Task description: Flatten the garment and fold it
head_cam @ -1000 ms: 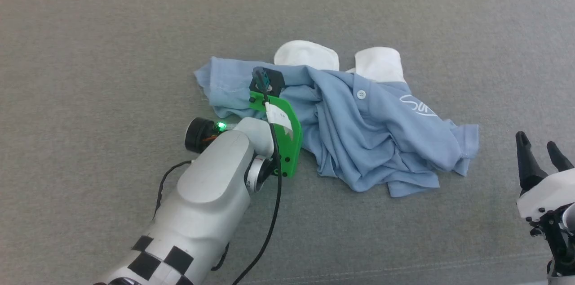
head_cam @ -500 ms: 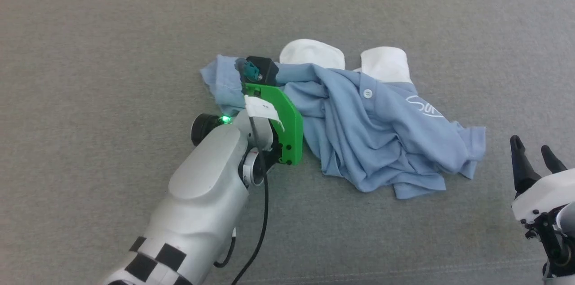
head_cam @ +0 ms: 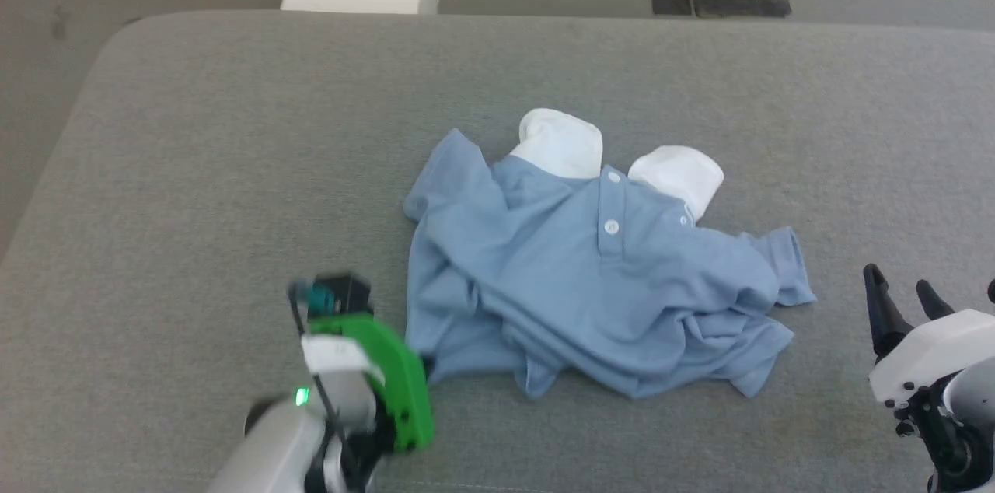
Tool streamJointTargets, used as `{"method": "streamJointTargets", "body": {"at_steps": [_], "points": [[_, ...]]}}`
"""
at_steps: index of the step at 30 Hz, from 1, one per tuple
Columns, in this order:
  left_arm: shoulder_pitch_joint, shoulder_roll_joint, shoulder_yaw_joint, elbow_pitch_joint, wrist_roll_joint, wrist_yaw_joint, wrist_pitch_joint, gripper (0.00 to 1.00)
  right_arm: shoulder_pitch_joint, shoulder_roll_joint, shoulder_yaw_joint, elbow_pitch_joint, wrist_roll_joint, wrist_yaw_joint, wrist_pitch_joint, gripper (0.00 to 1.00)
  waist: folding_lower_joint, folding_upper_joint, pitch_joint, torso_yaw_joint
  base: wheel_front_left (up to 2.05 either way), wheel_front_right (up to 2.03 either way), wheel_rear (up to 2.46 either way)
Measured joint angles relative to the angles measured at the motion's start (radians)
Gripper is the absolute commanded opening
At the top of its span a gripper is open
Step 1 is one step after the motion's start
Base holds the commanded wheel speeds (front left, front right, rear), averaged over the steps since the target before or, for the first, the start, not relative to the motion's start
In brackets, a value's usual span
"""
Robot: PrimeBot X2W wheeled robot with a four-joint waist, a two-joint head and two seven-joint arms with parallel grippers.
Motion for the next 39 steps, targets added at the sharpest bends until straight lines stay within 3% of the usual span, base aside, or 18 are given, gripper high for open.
{"method": "streamJointTargets", "body": {"at_steps": [4,9,10,11,16,20,24,27,30,39], "points": [[0.117,0.016,-0.006,-0.023,-0.04,0.036,0.054,0.0,0.0,0.0,0.014,0.02,0.0,0.0,-0.001,1.0,0.0,0.0,-0.021,0.024,0.0,0.0,0.0],[0.167,-0.003,0.004,-0.022,-0.091,0.038,0.065,0.0,0.0,0.0,0.024,0.039,0.0,0.0,-0.002,1.0,0.0,0.0,-0.04,0.03,0.0,0.0,0.0],[0.169,-0.009,0.014,-0.028,-0.107,0.034,0.058,0.43,0.0,0.0,0.023,0.041,0.0,0.0,-0.002,1.0,0.0,0.0,-0.043,0.029,0.0,0.0,0.0],[0.17,-0.015,0.029,-0.038,-0.121,0.028,0.047,1.0,0.001,0.0,0.023,0.043,0.0,0.0,-0.002,1.0,0.0,0.0,-0.045,0.028,0.0,0.0,0.0],[0.17,-0.047,0.154,-0.138,-0.219,-0.011,-0.039,1.0,0.005,0.0,0.019,0.048,0.0,0.0,-0.003,1.0,0.0,0.0,-0.054,0.025,0.0,0.0,0.0],[0.157,-0.045,0.257,-0.211,-0.222,-0.064,-0.191,1.0,0.006,0.0,0.017,0.049,0.0,0.0,-0.005,1.0,0.0,0.0,-0.056,0.024,0.0,0.0,0.0],[0.146,-0.005,0.317,-0.201,-0.089,-0.09,-0.4,1.0,0.005,0.0,0.025,0.044,0.0,0.0,-0.006,1.0,0.0,0.0,-0.051,0.022,0.0,0.0,0.0],[0.136,0.039,0.323,-0.167,0.078,-0.103,-0.596,1.0,0.004,0.0,0.038,0.03,0.0,0.0,-0.005,1.0,0.0001,0.0,-0.044,0.021,0.0,0.0,0.0],[0.131,0.046,0.312,-0.12,0.171,-0.107,-0.737,1.0,-0.004,0.0,0.053,0.008,-0.002,0.0,0.007,1.0,0.0001,0.0,-0.034,0.022,0.0,0.0,0.0],[0.106,0.018,0.291,-0.058,0.311,-0.118,-0.8,1.0,-0.154,-0.001,0.161,-0.044,-0.054,0.0,0.136,1.0,0.0001,0.0,0.013,0.035,0.0,0.0,0.0]]}}
